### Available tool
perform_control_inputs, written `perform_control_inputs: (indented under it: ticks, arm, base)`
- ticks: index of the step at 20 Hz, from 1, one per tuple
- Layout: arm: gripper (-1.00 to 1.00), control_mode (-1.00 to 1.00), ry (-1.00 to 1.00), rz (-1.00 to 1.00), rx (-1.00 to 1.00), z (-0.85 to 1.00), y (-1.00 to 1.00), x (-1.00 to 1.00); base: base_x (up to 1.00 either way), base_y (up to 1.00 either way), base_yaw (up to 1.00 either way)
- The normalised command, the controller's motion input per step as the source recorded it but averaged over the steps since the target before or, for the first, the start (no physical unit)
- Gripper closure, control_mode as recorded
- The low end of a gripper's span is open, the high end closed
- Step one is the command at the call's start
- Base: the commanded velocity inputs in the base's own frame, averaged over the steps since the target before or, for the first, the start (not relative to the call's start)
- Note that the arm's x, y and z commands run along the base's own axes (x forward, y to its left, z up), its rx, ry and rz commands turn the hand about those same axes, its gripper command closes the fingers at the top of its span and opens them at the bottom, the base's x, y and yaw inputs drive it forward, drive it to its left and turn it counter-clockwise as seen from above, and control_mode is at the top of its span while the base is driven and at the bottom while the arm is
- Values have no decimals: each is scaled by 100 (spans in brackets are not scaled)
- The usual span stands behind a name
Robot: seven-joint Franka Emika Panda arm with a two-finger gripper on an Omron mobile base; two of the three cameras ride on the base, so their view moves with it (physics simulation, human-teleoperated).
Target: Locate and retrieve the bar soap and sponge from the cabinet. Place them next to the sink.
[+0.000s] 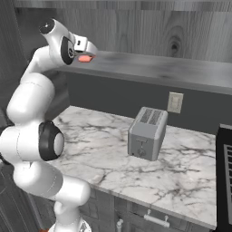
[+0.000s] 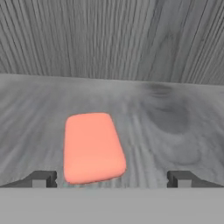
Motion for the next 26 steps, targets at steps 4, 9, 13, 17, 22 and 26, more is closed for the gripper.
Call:
perform_control_inputs:
  ticks: [4, 9, 13, 17, 22, 26]
  arm:
    - [-100, -100, 4, 2, 0, -11, 0, 50]
    - [-100, -100, 3, 2, 0, -8, 0, 41]
    - [-100, -100, 6, 6, 0, -5, 0, 33]
    - [-100, -100, 6, 7, 0, -5, 0, 30]
    - [-100, -100, 5, 5, 0, -7, 0, 19]
    - [-100, -100, 6, 0, 0, -9, 0, 0]
  base:
    - [0, 0, 0]
    - [0, 0, 0]
    - [0, 0, 0]
    - [0, 0, 0]
    - [0, 0, 0]
    - [0, 0, 0]
